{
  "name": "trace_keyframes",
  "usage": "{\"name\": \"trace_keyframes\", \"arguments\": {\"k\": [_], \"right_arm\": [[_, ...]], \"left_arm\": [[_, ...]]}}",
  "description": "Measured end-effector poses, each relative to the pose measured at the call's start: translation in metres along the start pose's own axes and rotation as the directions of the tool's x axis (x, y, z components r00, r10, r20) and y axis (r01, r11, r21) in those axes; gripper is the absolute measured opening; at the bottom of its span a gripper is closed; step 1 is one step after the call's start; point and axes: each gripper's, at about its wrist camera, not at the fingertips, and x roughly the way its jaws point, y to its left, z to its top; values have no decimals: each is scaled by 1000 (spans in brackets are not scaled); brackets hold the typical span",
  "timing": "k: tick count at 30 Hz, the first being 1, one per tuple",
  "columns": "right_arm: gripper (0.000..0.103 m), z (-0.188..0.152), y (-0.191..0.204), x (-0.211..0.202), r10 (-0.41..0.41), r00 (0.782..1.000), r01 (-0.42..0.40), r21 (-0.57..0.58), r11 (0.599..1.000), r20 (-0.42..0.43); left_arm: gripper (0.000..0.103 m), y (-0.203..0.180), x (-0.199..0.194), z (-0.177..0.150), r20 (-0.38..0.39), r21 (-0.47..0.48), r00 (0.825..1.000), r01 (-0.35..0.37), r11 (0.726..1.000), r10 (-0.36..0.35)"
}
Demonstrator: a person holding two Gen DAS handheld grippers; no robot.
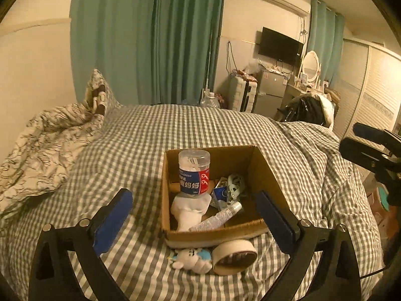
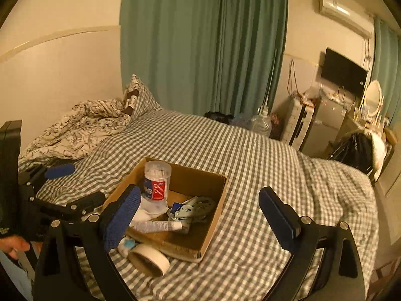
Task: Organize objects
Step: 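Drop the toothpaste and grey clip into the box, opening both tools, then grasp the white tape roll with the right tool while the left grasps the bunny toy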
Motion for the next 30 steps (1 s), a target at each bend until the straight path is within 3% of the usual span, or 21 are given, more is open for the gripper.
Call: {"name": "trace_keyframes", "arguments": {"k": [8, 13, 19, 26, 28, 30], "right_arm": [[96, -40, 21, -31, 13, 1000, -12, 20, 1000, -18], [96, -87, 30, -3, 21, 994, -15, 50, 999, -106], [95, -141, 43, 60, 37, 969, -16, 89, 996, -246], [66, -171, 51, 120, 63, 937, -30, 102, 994, -343], [53, -175, 52, 132, 72, 933, -37, 107, 994, -353], [29, -177, 54, 139, 82, 931, -46, 107, 993, -356]], "left_arm": [[103, 8, -16, -39, -8, -8, 999, -41, 999, 41], [103, 13, 6, -78, -69, -9, 994, -91, 996, 91], [103, 6, 34, -109, -117, 28, 987, -110, 993, 113], [103, 8, 53, -118, -170, 48, 978, -119, 992, 125], [103, 10, 58, -120, -189, 42, 974, -121, 992, 127], [103, 11, 61, -122, -203, 37, 970, -128, 991, 133]]}}
